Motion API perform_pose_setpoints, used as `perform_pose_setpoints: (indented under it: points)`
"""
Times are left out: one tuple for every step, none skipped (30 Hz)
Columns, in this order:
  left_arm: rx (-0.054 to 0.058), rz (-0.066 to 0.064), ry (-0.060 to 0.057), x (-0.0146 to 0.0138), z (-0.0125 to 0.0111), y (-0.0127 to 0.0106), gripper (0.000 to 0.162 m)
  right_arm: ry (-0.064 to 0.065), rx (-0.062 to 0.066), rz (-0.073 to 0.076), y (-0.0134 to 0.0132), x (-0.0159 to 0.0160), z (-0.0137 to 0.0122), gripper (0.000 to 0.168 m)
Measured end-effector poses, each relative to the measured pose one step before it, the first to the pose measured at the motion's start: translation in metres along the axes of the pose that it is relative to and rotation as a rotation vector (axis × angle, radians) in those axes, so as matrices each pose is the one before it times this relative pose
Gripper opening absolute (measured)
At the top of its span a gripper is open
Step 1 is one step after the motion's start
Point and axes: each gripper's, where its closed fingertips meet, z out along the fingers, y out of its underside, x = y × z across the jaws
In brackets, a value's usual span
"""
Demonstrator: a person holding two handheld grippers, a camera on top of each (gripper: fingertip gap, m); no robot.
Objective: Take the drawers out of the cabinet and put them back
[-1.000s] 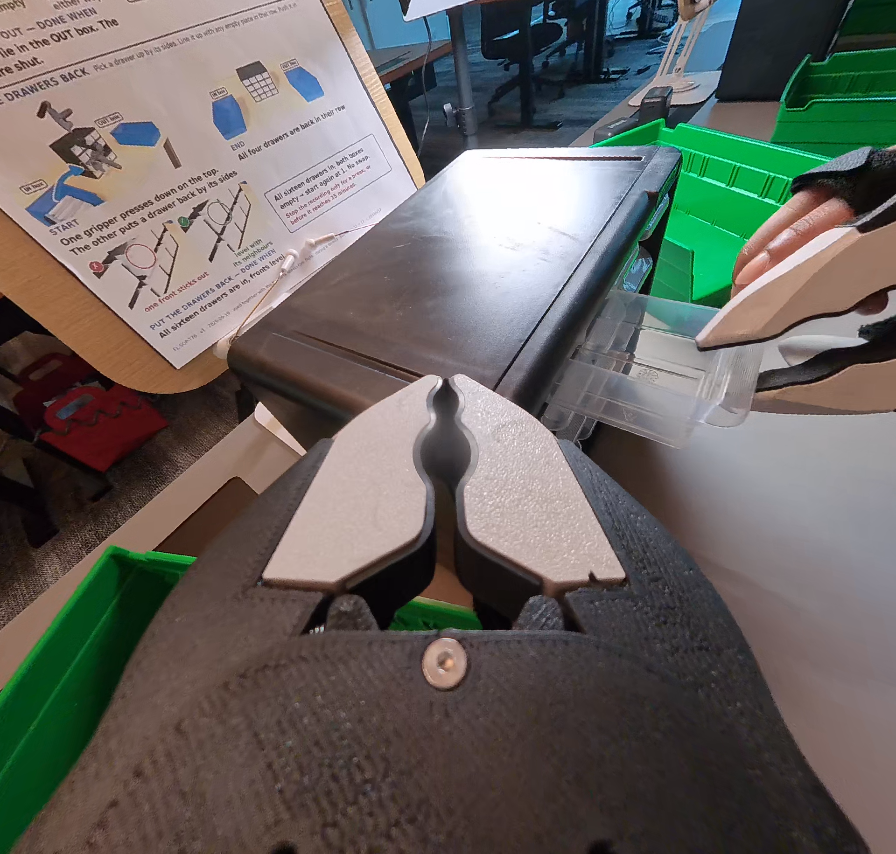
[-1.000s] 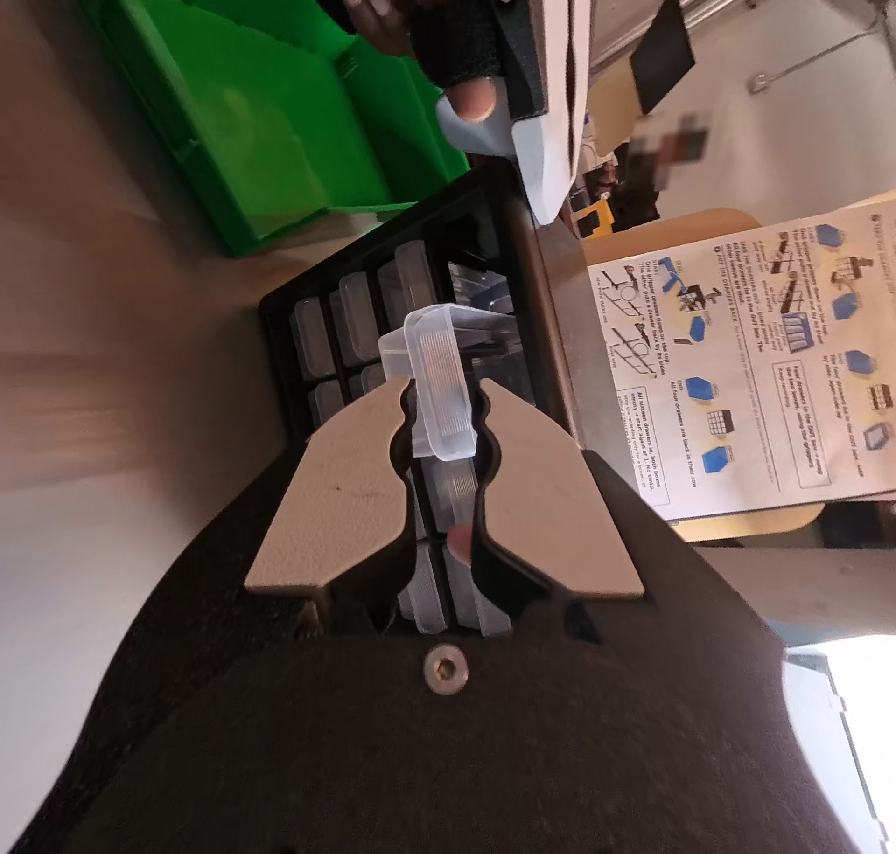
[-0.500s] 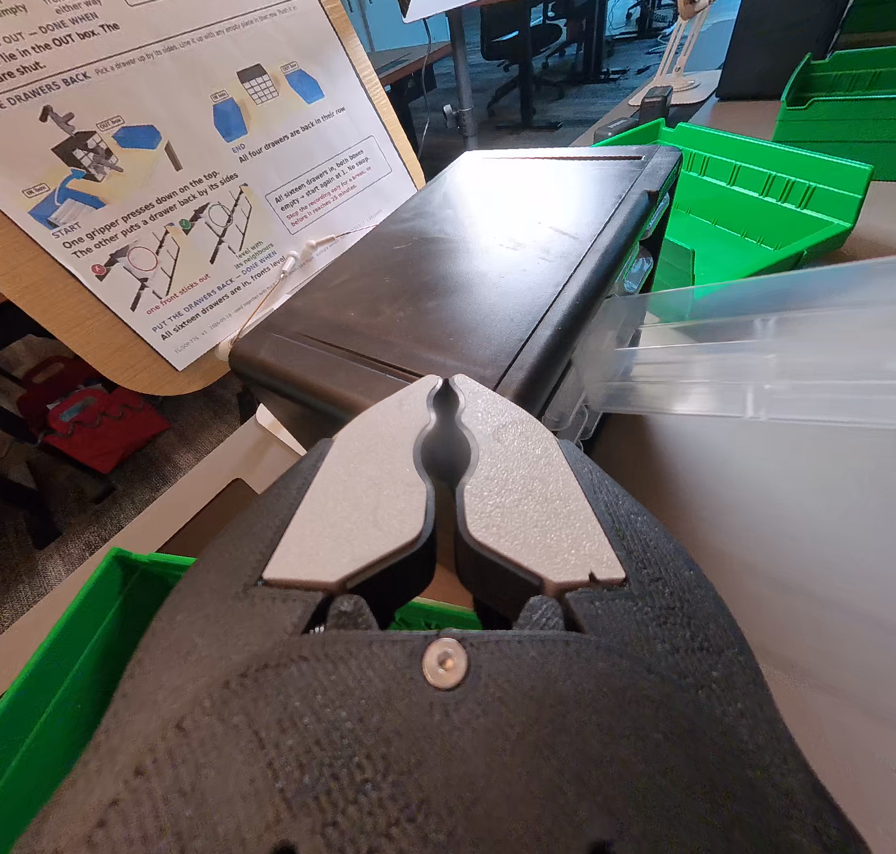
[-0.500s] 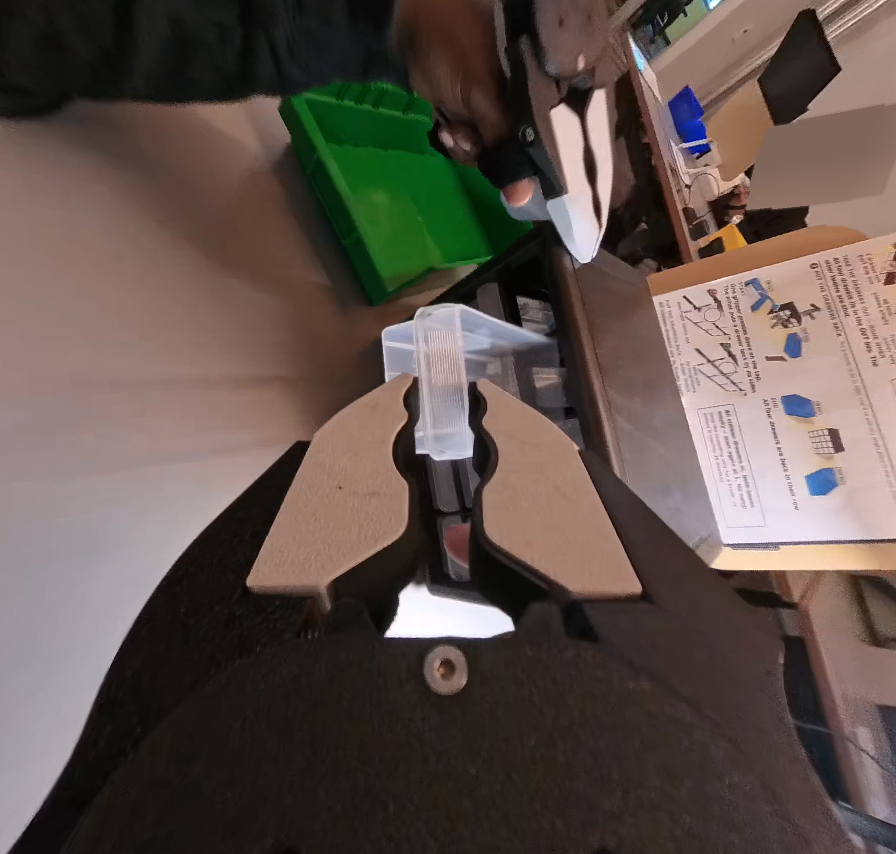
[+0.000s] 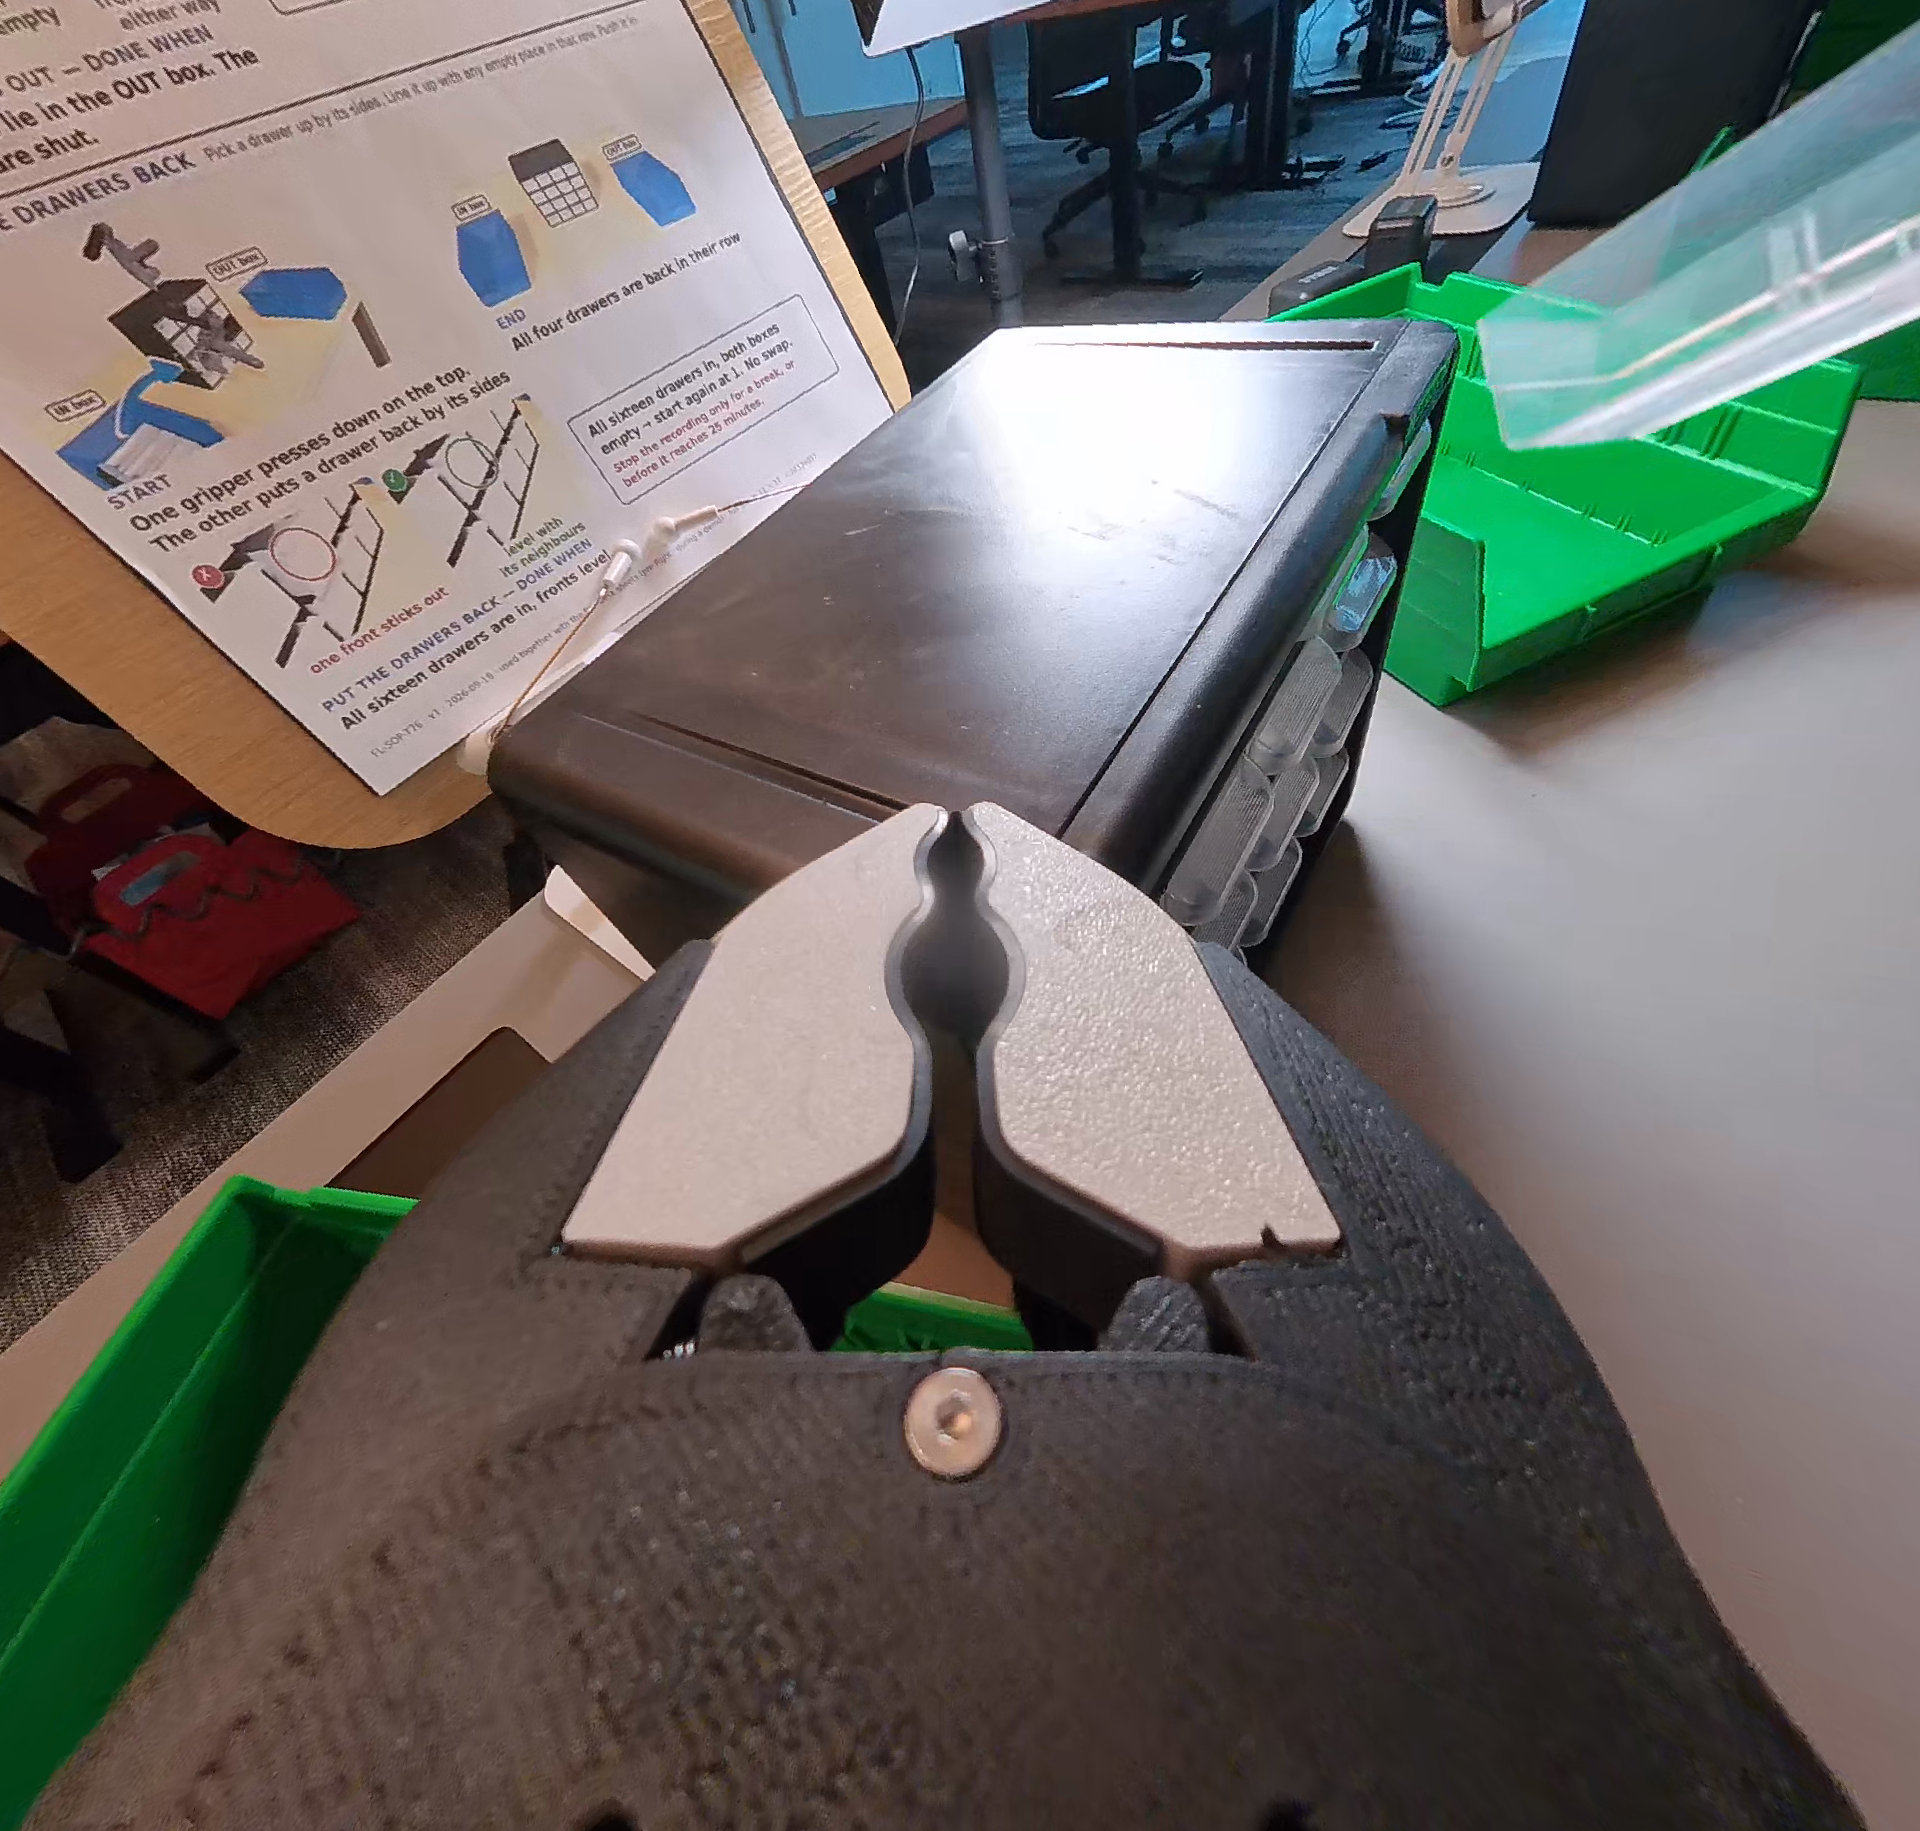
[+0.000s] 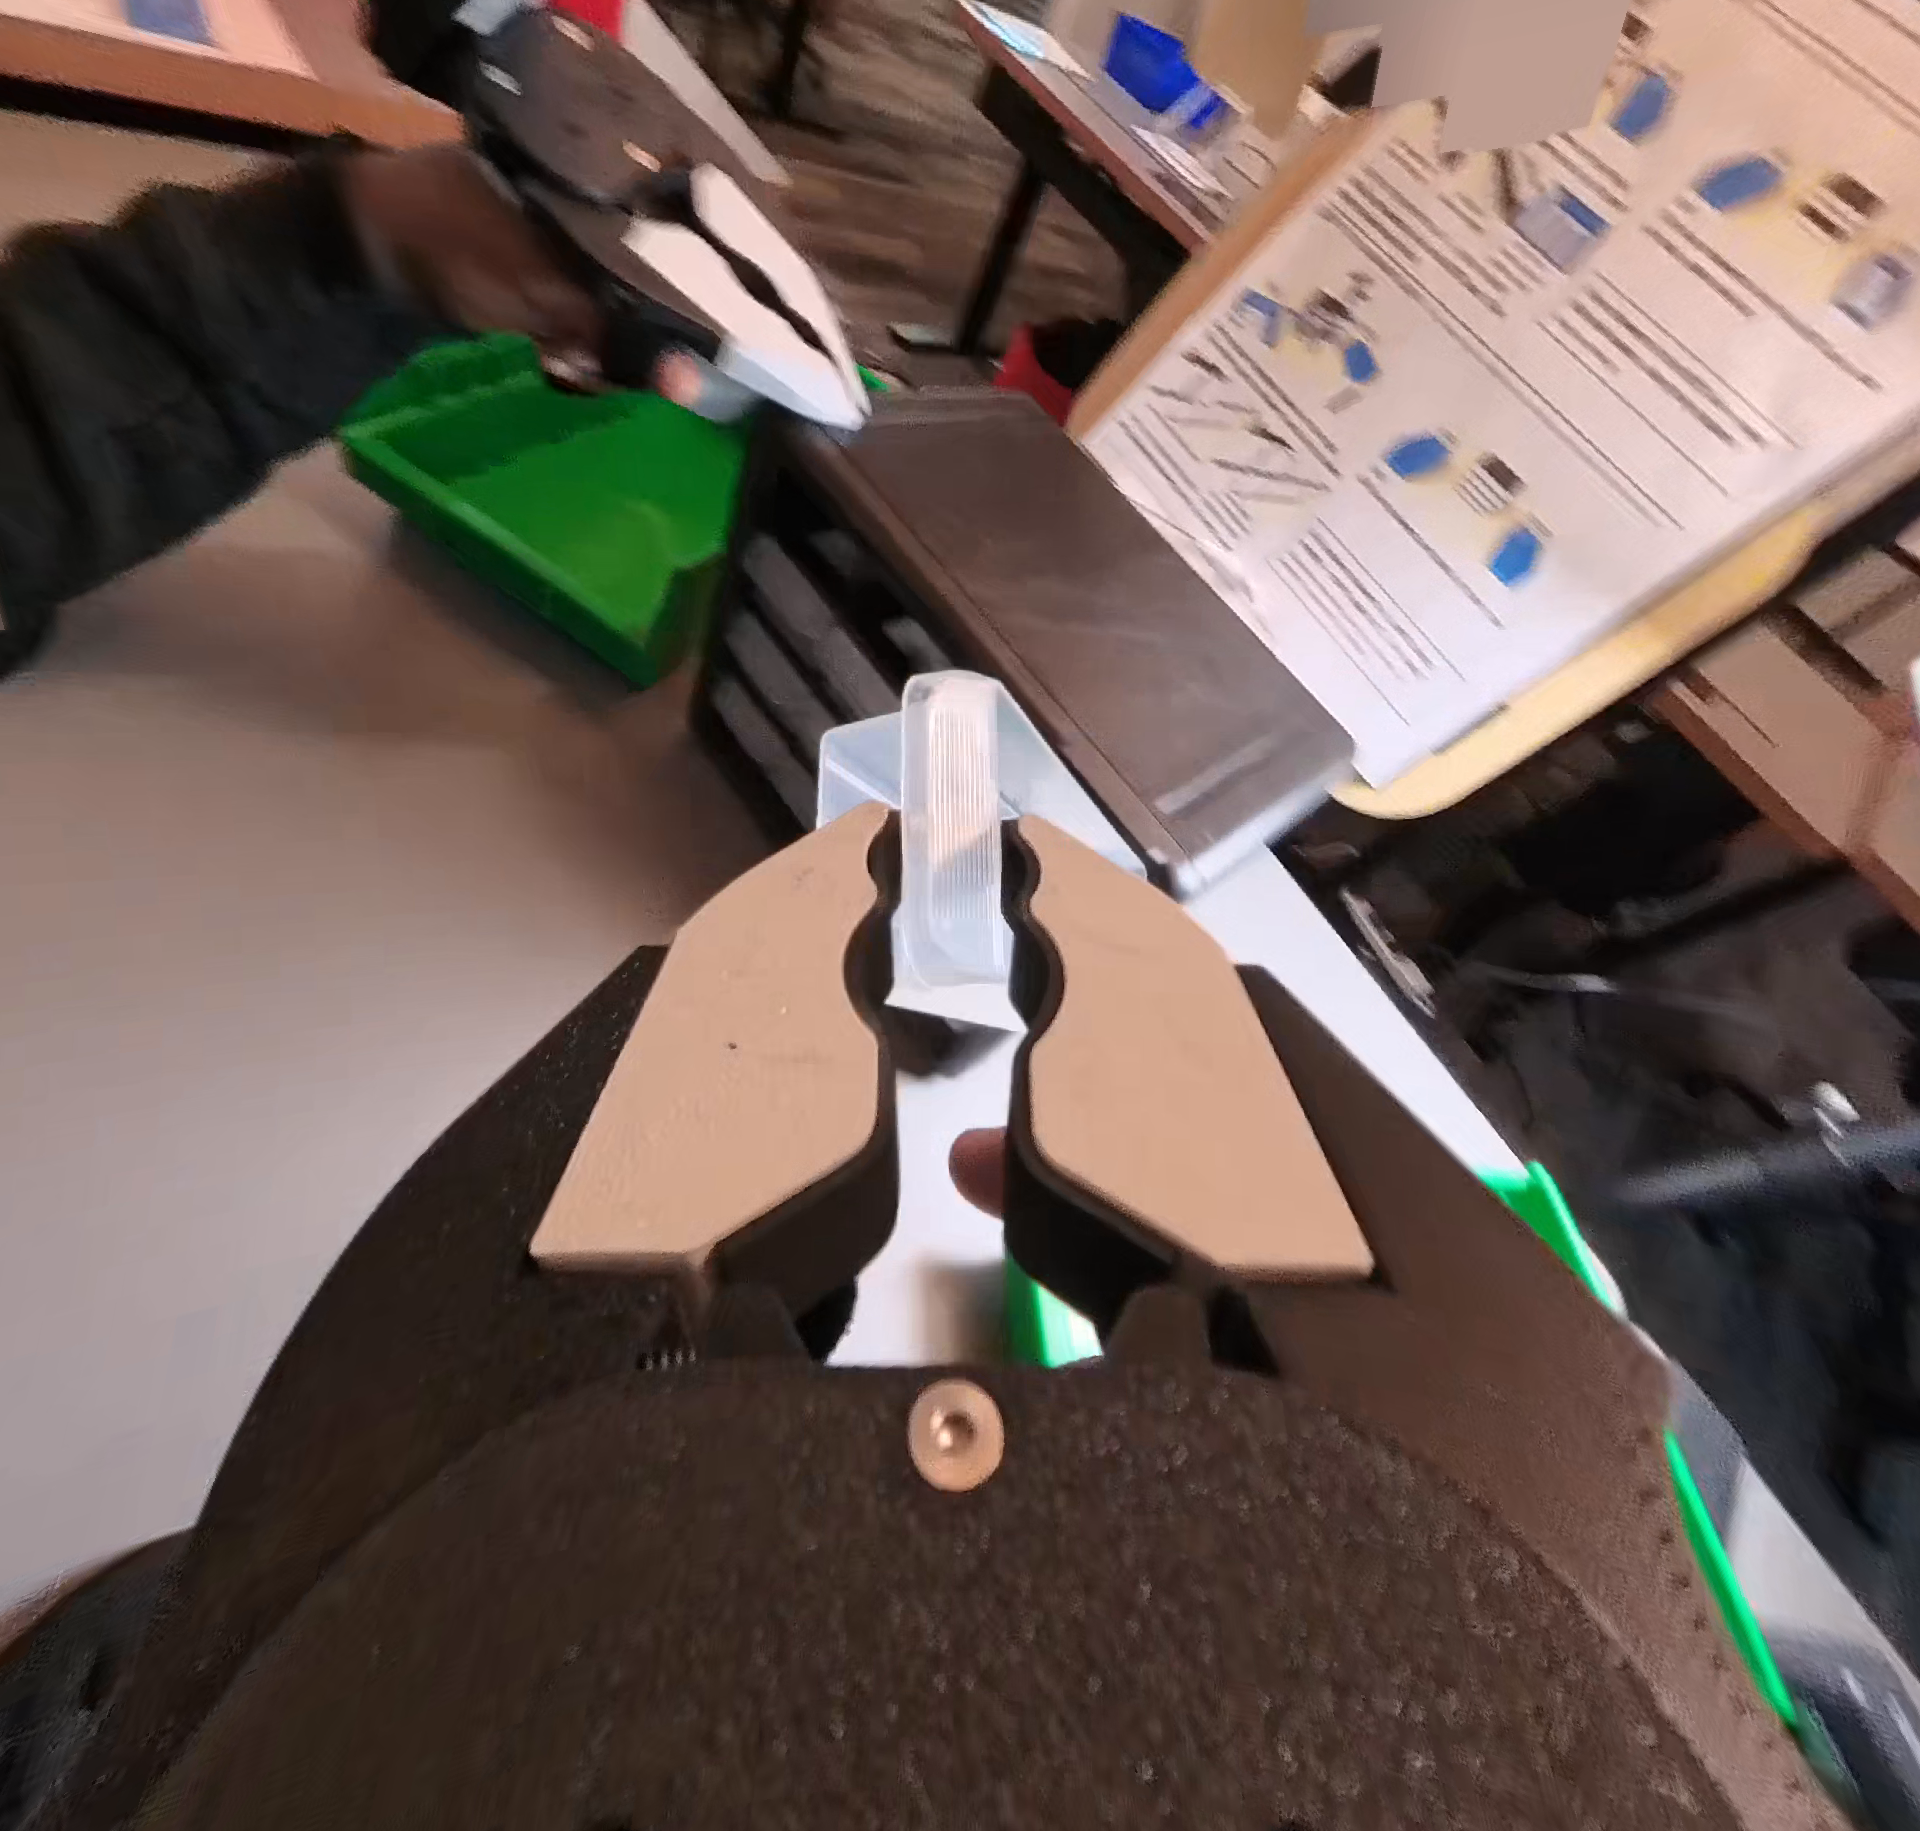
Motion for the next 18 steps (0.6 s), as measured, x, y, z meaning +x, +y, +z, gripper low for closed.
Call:
perform_pose_setpoints:
  points:
    - [0.0005, -0.0006, -0.0004, -0.00007, 0.00001, 0.00006, 0.0, 0.0481, -0.0265, 0.0124, 0.00832, 0.01063, -0.0036, 0.017]
    - [0.0006, -0.0008, -0.0004, 0.00006, -0.00004, -0.00007, 0.0, 0.0468, -0.0286, 0.025, 0.00915, 0.01086, -0.00199, 0.018]
    - [0.0007, -0.0009, -0.0004, -0.00004, 0.00002, 0.00004, 0.0, 0.038, -0.0274, 0.0275, 0.00955, 0.01011, -0.00046, 0.017]
    - [0.0007, -0.0008, -0.0005, 0.00005, -0.00003, -0.00007, 0.0, 0.0315, -0.0233, 0.0217, 0.00949, 0.00928, 0.00106, 0.017]
    - [0.0006, -0.0006, -0.0007, -0.0001, 0.00002, 0.00005, 0.0, 0.0388, -0.0275, 0.0174, 0.01037, 0.01037, 0.00254, 0.018]
    - [0.0006, -0.0007, -0.0009, 0.00001, -0.00001, 0.00003, 0.0, 0.0322, -0.0258, 0.0073, 0.01059, 0.00956, 0.00382, 0.018]
    - [0.0007, -0.0008, -0.0011, -0.00003, -0.00003, -0.00007, 0.0, 0.03, -0.0301, 0.0047, 0.01164, 0.00942, 0.00524, 0.018]
    - [0.001, -0.0007, -0.0012, -0.00001, 0.00005, 0.00007, 0.0, 0.0366, -0.0393, 0.0101, 0.01275, 0.01028, 0.00659, 0.018]
    - [0.0011, -0.0007, -0.001, 0.00006, -0.00005, -0.00002, 0.0, 0.035, -0.0397, 0.0005, 0.01287, 0.00977, 0.00794, 0.018]
    - [0.0008, -0.0006, -0.0004, -0.00002, 0.00006, -0.0001, 0.0, 0.0323, -0.0415, 0.0001, 0.01292, 0.00884, 0.00917, 0.018]
    - [0.0006, -0.0007, 0.0004, -0.00003, -0.00004, 0.00008, 0.0, 0.0347, -0.0483, 0.0064, 0.01324, 0.00874, 0.01041, 0.018]
    - [0.0007, -0.0012, 0.0014, -0.00001, 0.0001, -0.00005, 0.0, 0.0296, -0.0427, -0.0039, 0.01177, 0.00717, 0.01127, 0.017]
    - [0.0009, -0.0018, 0.0021, 0.00003, -0.00007, 0.0, 0.0, 0.0271, -0.0334, -0.0001, 0.0101, 0.00601, 0.01206, 0.017]
    - [0.001, -0.0022, 0.0025, -0.00001, 0.0001, -0.00005, 0.0, 0.026, -0.0382, 0.0077, 0.00997, 0.00538, 0.01278, 0.017]
    - [0.0011, -0.0021, 0.0026, -0.00003, -0.00003, -0.00002, 0.0, 0.0218, -0.0361, 0.0037, 0.00885, 0.00403, 0.01338, 0.017]
    - [0.001, -0.002, 0.0024, 0.0001, -0.00004, 0.00007, 0.0, 0.017, -0.0299, 0.0109, 0.00733, 0.00272, 0.01363, 0.017]
    - [0.0009, -0.0019, 0.0022, -0.00001, 0.00001, -0.00002, 0.0, 0.0161, -0.0264, 0.0152, 0.00622, 0.00227, 0.01369, 0.017]
    - [0.0008, -0.002, 0.0021, -0.00002, 0.0, -0.00001, 0.0, 0.0192, -0.0259, 0.0119, 0.00559, 0.00221, 0.01355, 0.017]
